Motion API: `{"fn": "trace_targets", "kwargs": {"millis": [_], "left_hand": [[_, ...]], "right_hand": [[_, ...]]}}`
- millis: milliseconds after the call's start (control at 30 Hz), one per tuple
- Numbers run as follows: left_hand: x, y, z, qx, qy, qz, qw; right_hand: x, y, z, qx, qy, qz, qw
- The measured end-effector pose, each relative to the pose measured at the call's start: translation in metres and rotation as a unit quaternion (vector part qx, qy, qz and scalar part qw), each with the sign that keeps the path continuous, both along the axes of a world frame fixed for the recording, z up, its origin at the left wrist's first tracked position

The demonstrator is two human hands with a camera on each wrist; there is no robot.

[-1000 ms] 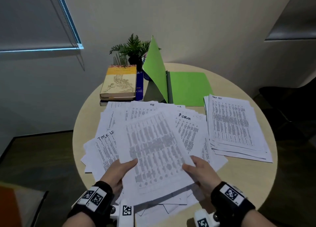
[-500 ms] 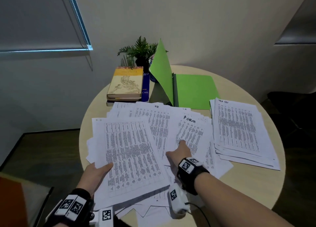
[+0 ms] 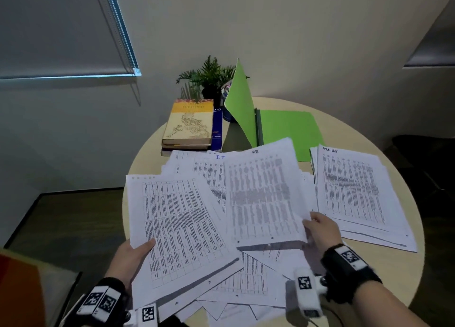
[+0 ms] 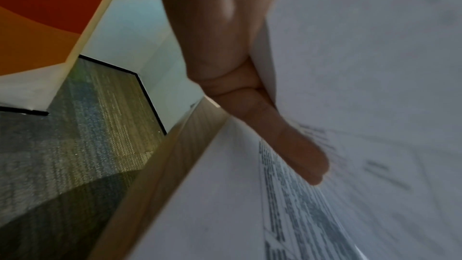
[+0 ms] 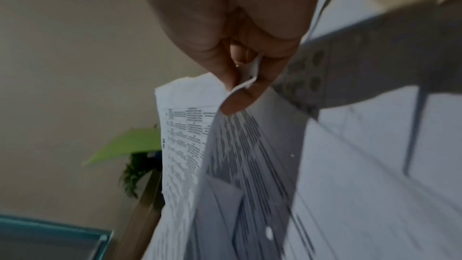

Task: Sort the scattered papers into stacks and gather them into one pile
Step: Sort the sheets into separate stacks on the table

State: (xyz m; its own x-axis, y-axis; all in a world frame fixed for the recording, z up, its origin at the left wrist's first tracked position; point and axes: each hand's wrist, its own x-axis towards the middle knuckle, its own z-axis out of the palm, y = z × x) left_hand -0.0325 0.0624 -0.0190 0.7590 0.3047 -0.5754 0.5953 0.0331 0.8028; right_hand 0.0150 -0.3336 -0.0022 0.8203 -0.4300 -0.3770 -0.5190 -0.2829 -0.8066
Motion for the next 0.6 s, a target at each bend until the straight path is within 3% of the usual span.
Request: {"fn": "trace_targets", "kwargs": {"millis": [233, 333, 467, 500, 600], "left_hand": [[0.014, -0.024, 0.013, -0.023, -0.041, -0.013, 0.999], [0.019, -0.042, 0.012, -0.083, -0.067, -0.019, 0.994], [0.021, -0.07, 0.016, -0.16, -0.062, -0.075, 0.982], [0.02, -0.077, 0.017, -0.151, -0.055, -0.085, 0.983], [0.02, -0.085, 0.007, -0.141, -0.048, -0.107, 0.983]], "right_hand": [[-0.005, -0.026, 0.044, 0.123, -0.045, -0.041, 0.991], [-0.017, -0.001, 0.048, 0.144, -0.044, 0.007, 0.989], [-0.034, 0.048, 0.025, 0.213, -0.017, -0.004, 0.977], [-0.037, 0.058, 0.018, 0.193, -0.003, 0.009, 0.981], [-0.034, 0.066, 0.004, -0.029, 0.056, 0.096, 0.993]]}}
